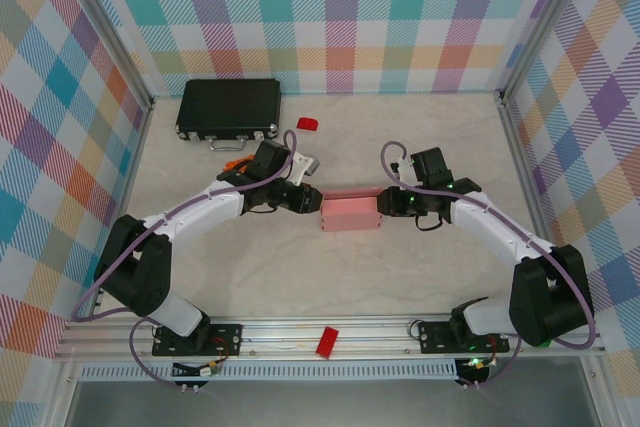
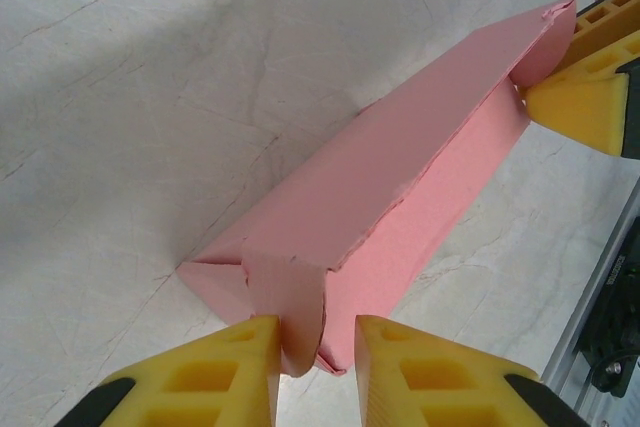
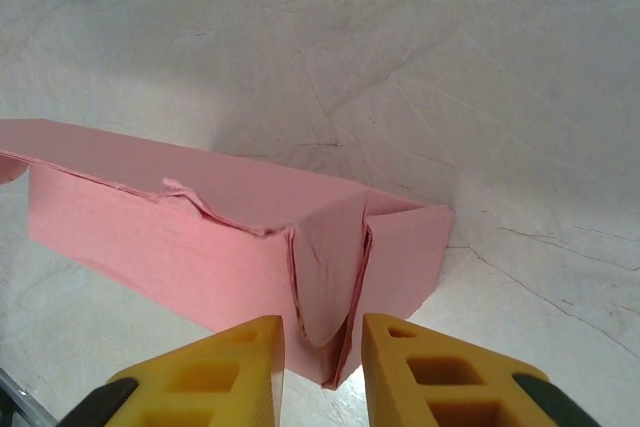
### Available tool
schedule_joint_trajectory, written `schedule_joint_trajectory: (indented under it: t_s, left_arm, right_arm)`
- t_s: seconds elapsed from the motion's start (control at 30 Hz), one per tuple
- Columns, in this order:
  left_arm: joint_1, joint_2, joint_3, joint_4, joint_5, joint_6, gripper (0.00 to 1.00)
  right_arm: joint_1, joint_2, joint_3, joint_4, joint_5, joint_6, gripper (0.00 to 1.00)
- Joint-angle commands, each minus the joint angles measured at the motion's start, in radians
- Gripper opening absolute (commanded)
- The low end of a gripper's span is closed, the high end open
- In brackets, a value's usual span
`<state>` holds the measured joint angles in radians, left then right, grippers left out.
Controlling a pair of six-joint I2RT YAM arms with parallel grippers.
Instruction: Fold the paper box
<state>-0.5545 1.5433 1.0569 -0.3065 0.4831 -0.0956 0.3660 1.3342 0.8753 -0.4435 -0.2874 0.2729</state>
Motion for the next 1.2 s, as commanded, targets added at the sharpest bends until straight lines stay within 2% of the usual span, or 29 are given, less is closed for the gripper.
schedule_joint_trajectory:
  t_s: [0.0,0.53,1.17]
  left_arm:
    - [-0.008,-0.006,0.005,0.020,0.032,-0.019,0.26]
    - [-0.008,0.010,0.006,0.066,0.095,-0.038,0.28]
    - [-0.019,0.037,-0.016,-0.013,0.015,-0.008,0.20]
  right_arm:
    - [0.006,0.003,0.027,-0.009,-0.007,-0.008,0.26]
    - [0.005,0.008,0.021,-0.001,-0.015,-0.003,0.25]
    - [0.007,0.013,-0.002,-0.005,-0.029,-0.003,0.20]
